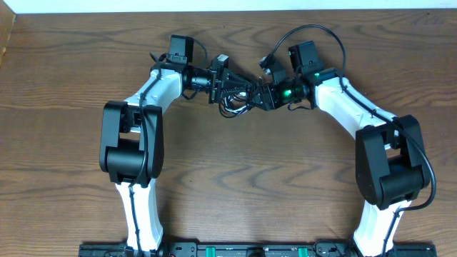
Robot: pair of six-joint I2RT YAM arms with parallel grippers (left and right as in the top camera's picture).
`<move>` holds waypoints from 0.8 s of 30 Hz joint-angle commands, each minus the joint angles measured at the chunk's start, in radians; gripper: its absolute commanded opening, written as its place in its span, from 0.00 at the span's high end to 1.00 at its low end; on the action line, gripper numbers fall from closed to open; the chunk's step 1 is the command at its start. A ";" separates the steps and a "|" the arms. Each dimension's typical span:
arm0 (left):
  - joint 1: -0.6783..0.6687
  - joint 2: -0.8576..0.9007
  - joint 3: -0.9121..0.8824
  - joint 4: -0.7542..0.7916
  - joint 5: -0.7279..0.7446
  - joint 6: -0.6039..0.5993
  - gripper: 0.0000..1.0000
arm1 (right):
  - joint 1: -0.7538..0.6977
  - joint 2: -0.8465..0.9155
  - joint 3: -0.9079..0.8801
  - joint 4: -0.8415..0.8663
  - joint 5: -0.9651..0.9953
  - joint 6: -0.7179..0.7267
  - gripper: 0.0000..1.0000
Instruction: Untangle cables
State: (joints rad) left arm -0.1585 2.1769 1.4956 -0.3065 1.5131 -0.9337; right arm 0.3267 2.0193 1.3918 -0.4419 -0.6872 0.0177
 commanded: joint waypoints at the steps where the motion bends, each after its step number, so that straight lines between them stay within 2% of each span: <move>1: -0.010 -0.034 -0.006 0.002 0.021 0.027 0.93 | 0.045 -0.005 0.005 0.009 0.089 0.005 0.56; 7: -0.011 -0.034 -0.006 0.002 0.024 0.027 0.93 | 0.116 -0.004 0.003 0.054 0.314 0.077 0.55; 12: -0.011 -0.034 -0.006 0.002 0.041 0.027 0.92 | 0.156 0.016 0.000 0.110 0.442 0.185 0.62; 14: -0.011 -0.034 -0.006 0.001 0.060 0.027 0.93 | 0.162 0.035 0.000 0.127 0.467 0.218 0.70; 18: -0.011 -0.034 -0.006 -0.004 0.060 0.027 0.93 | 0.151 0.071 0.000 0.151 0.476 0.225 0.99; 24: 0.002 -0.034 -0.006 -0.031 0.060 0.023 0.93 | 0.076 0.076 0.000 0.090 0.480 0.314 0.99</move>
State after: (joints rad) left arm -0.1478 2.1769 1.4868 -0.3149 1.4479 -0.9180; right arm 0.4591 2.0602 1.3907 -0.3199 -0.2825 0.2474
